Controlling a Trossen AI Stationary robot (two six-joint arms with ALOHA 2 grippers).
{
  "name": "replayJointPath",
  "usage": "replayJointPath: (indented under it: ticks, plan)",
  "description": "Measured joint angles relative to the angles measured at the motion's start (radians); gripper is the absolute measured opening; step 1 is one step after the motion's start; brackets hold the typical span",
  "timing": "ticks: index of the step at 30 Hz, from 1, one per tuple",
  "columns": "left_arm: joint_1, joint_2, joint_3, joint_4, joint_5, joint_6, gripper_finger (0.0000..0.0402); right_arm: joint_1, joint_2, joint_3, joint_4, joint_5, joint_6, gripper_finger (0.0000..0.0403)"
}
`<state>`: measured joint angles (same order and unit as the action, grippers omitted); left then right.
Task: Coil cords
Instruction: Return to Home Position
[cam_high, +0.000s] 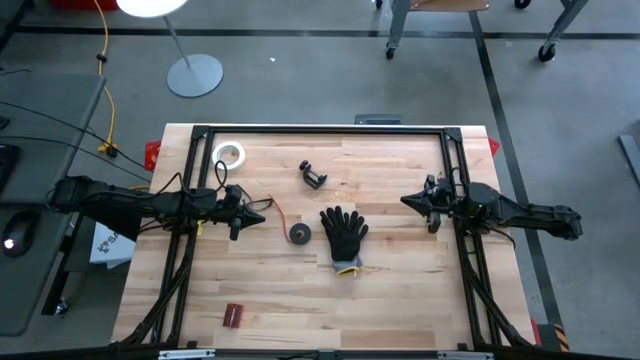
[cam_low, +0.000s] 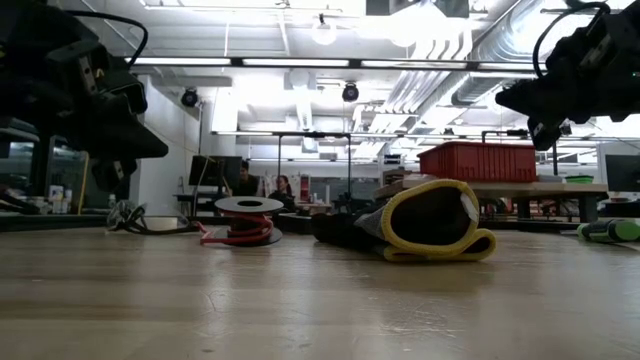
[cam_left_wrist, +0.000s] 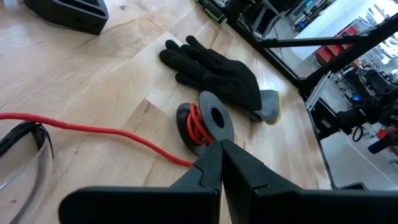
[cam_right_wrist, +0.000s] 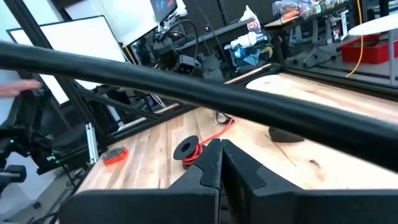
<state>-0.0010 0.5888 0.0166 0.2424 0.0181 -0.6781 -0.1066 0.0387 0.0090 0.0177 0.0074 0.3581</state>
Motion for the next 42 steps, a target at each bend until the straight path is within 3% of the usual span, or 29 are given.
replayJointPath:
  ticks: [3,9,19,24,29,42]
  plan:
    - [-0.002,-0.021,0.000,-0.024,-0.001,0.000,0.0001,0.000,0.000,0.000,0.000,0.000,0.003,0.0000]
    - [-0.014,-0.267,0.001,-0.141,-0.002,0.000,0.0001,0.000,0.000,0.000,0.001,0.000,0.001,0.0000]
    - [-0.014,-0.579,0.001,-0.145,-0.003,0.000,0.0001,0.000,0.000,0.000,0.001,0.000,0.001,0.0000]
    - [-0.031,-0.586,0.001,-0.087,-0.003,0.001,0.0001,0.000,0.001,0.000,0.001,0.000,0.000,0.0000]
    - [-0.039,-0.585,-0.001,-0.243,-0.004,0.000,0.0001,0.000,0.000,0.000,-0.001,0.000,0.000,0.0000]
    - [-0.039,-0.582,-0.001,-0.245,-0.013,0.000,0.0001,0.000,0.000,0.000,-0.003,0.000,0.000,0.0000]
